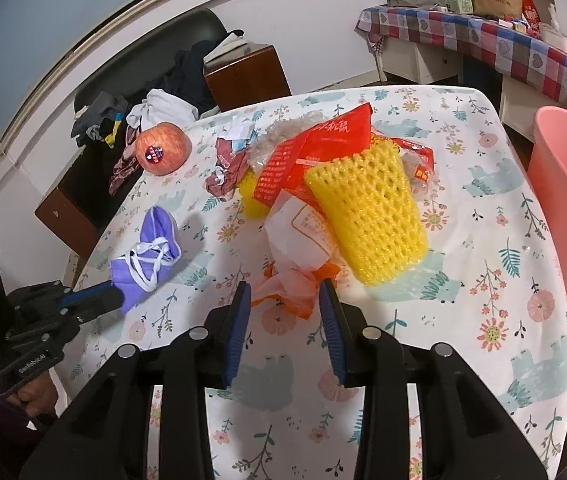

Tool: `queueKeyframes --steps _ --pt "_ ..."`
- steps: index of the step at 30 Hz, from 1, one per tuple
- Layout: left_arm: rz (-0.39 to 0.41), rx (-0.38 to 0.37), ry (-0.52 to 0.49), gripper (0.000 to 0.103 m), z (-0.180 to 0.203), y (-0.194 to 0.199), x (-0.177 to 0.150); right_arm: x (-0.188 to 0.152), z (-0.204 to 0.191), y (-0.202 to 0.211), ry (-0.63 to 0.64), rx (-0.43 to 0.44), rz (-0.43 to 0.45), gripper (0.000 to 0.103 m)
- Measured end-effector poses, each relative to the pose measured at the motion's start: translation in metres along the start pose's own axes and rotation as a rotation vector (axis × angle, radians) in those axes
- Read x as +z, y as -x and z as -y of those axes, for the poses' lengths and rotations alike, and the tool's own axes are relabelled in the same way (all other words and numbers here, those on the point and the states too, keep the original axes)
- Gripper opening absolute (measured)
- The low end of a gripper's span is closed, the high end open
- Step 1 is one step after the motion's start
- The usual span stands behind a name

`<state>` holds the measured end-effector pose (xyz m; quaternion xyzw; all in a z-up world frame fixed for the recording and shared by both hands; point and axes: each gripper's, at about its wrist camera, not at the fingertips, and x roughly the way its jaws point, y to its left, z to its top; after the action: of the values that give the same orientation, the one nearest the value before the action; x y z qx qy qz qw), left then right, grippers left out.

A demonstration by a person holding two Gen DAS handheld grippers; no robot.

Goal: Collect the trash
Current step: 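Grasp the orange-printed wrapper with the right tool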

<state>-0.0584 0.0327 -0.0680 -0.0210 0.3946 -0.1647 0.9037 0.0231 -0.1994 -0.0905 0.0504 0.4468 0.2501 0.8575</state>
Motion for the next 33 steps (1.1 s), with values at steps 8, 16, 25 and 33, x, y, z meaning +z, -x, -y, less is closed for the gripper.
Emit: queueKeyframes --steps 8,16,25,33 --pt "0.004 -0.001 0.006 0.005 0.007 0.002 0.001 -0.003 0.008 -0.002 -0.005 -0.03 0.018 0.036" --pt "0.007 0.0 0.012 0.004 0.01 0.003 0.003 -0.005 0.014 0.004 0.0 -0.007 0.04 0.01" --pt "0.024 -0.005 0.013 0.005 0.013 0.006 0.011 -0.008 0.005 0.032 0.057 0.027 0.116 0.008" --pt "0.065 -0.032 0.004 0.005 0.029 0.01 0.025 -0.005 0.0 0.063 0.086 0.061 0.208 0.008"
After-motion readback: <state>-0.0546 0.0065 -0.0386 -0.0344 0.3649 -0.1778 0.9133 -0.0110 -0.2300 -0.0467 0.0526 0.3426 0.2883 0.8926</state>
